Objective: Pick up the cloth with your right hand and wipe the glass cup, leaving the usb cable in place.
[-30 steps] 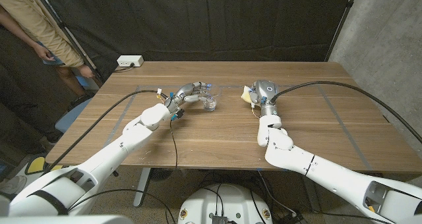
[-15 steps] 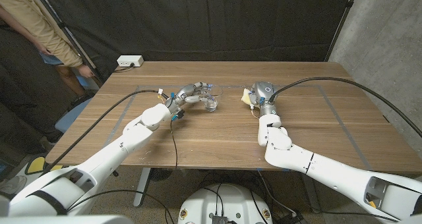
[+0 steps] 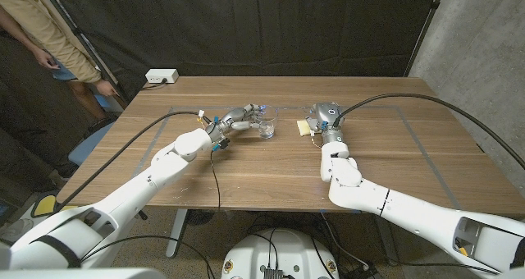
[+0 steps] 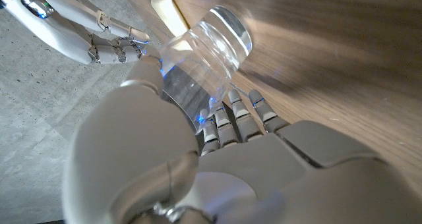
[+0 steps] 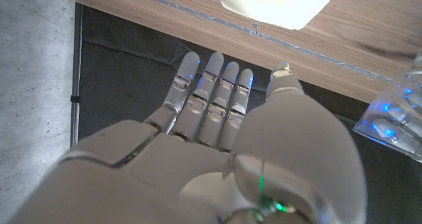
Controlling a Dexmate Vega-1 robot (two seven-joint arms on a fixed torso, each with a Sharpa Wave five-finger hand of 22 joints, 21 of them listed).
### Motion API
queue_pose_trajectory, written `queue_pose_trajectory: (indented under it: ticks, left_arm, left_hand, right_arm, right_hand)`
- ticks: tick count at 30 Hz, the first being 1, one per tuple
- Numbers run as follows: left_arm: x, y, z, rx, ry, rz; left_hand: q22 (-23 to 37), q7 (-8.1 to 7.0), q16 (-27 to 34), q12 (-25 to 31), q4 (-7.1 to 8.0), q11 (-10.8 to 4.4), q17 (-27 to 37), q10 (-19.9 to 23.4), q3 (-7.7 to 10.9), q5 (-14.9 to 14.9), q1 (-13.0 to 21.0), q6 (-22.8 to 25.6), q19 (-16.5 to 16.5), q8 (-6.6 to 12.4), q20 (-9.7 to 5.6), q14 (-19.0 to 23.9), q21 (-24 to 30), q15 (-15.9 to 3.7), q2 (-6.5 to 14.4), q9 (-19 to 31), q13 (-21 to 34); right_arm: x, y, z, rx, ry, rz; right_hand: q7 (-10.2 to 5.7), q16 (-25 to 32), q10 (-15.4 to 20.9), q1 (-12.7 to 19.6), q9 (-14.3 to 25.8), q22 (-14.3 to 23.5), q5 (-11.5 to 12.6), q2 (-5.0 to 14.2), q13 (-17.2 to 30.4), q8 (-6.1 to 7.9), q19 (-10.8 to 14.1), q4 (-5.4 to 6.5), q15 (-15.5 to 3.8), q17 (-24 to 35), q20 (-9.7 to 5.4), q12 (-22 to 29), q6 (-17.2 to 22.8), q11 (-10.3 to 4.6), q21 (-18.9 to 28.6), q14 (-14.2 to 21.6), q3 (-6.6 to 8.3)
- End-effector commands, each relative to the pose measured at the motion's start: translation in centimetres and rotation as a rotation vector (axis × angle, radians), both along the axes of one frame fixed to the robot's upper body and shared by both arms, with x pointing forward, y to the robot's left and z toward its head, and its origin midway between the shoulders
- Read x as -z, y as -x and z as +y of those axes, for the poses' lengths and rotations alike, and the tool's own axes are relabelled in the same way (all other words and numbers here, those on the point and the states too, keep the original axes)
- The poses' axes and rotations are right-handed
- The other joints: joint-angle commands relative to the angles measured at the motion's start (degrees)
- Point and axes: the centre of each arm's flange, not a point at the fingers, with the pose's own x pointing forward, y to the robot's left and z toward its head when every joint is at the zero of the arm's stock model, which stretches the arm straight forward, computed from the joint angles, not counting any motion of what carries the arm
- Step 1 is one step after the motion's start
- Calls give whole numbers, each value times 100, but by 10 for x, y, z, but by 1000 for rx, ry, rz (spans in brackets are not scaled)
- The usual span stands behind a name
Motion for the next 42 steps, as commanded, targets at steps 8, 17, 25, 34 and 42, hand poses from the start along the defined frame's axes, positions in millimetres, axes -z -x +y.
queue_pose_trajectory:
  ticks: [8,17,25,34,42]
  left_arm:
    - [-3,8,4,51,11,6]
    - [-11,20,7,76,53,-31]
    - [-17,30,18,71,136,-72]
    - [-23,37,29,124,164,-65]
    - [-23,45,37,151,201,-56]
  left_hand:
    - [-7,118,-32,-383,232,331,-503,-1400,-455,236,-573,-1173,-584,-1082,295,-1275,-388,525,-265,-15,-337]
    - [17,155,-46,-407,403,612,-676,-2288,-641,340,-844,-1929,-1117,-1679,372,-2158,-680,682,-185,-1,-498]
    - [34,27,23,-329,550,551,-700,-2319,-717,364,-1061,-1859,-1103,-1741,218,-2228,-690,580,-87,6,-544]
    - [47,-95,6,-313,717,534,-726,-2448,-800,375,-1305,-1943,-1353,-1881,318,-2510,-805,596,32,9,-601]
    - [60,-217,59,-280,881,491,-739,-2463,-854,361,-1535,-1903,-1375,-1935,201,-2500,-819,522,167,10,-641]
  right_arm:
    - [-2,4,5,-11,1,20]
    - [-3,10,3,-61,-70,3]
    - [-12,25,0,-220,-247,-110]
    - [-20,35,-3,-402,-438,-100]
    - [-12,30,-8,-679,-752,-117]
  right_hand:
    - [9,22,-456,-340,-14,-27,51,-66,-128,-30,-172,138,-328,-103,1,11,-531,15,-136,-406,-118]
    - [44,43,-511,-616,-17,-23,42,-40,-180,-16,-212,282,-273,-138,34,56,-685,81,-184,-519,-205]
    - [111,34,-588,-693,-20,-67,1,185,-253,28,-359,348,-134,-197,-45,87,-765,197,-370,-761,-128]
    - [281,20,-1132,-1223,-33,-90,-172,370,-423,-3,-819,618,151,-432,283,63,-1172,404,-1003,-1377,-153]
    - [387,-52,-1607,-1341,-51,-94,-123,436,-520,-21,-1124,625,314,-653,253,10,-1462,528,-1385,-1999,-77]
